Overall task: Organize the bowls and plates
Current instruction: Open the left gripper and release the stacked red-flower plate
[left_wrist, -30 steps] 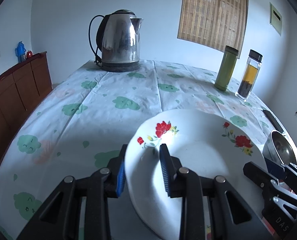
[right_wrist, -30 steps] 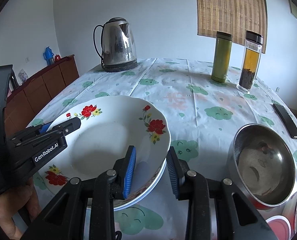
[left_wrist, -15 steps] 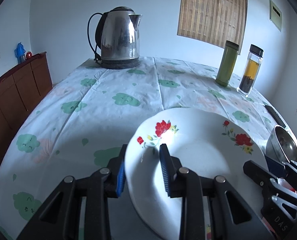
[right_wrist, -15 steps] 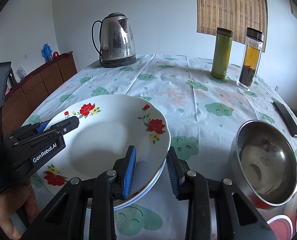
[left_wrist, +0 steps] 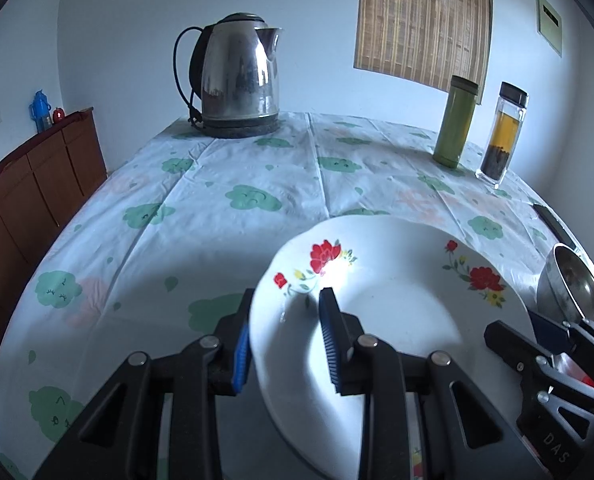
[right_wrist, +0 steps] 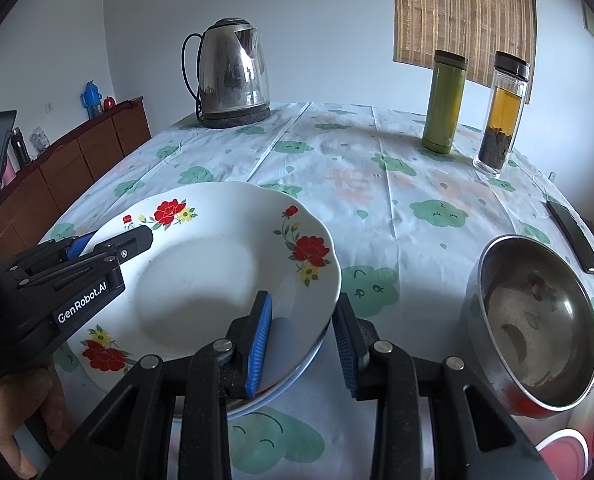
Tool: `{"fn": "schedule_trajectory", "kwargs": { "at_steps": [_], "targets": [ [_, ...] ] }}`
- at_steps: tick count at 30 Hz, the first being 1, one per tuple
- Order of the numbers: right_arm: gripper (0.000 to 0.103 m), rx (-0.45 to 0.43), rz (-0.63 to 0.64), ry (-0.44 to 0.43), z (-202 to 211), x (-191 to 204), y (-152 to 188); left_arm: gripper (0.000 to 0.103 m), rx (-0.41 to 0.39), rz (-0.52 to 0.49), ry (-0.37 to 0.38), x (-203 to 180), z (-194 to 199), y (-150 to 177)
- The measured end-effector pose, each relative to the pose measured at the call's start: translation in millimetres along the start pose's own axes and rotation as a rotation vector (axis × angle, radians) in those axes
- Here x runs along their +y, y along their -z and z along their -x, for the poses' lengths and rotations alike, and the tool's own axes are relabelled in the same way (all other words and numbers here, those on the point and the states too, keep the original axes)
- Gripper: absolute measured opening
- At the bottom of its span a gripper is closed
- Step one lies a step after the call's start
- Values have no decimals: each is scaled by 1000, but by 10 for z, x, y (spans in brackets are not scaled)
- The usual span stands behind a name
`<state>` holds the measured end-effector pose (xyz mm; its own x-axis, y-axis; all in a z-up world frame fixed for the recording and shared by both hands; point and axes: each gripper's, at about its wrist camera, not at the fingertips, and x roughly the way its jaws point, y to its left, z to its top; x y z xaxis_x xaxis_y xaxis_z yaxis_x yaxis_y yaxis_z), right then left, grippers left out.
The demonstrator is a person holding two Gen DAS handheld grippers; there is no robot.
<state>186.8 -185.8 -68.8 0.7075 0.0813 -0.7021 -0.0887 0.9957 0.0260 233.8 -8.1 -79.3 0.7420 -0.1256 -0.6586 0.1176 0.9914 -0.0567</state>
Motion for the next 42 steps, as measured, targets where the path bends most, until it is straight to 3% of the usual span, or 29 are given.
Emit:
{"fn": "schedule_trajectory", "kwargs": {
  "at_steps": [18, 35, 38, 40, 42],
  "targets": [
    [34, -4, 26, 37, -56, 36, 24, 28, 37, 2, -11, 13, -60, 4],
    [37, -13, 59, 68, -64, 96, 35, 29, 15, 14, 5, 39, -1, 22],
    [41, -17, 55, 61, -53, 99, 39, 41, -14, 2, 1, 27, 64, 33],
    [50, -16, 52, 37, -50, 111, 43, 44, -22, -9, -1, 14, 86, 35],
    [50, -16, 57, 38, -43, 130, 51, 46, -20, -9, -8, 17, 86, 35]
  ]
}}
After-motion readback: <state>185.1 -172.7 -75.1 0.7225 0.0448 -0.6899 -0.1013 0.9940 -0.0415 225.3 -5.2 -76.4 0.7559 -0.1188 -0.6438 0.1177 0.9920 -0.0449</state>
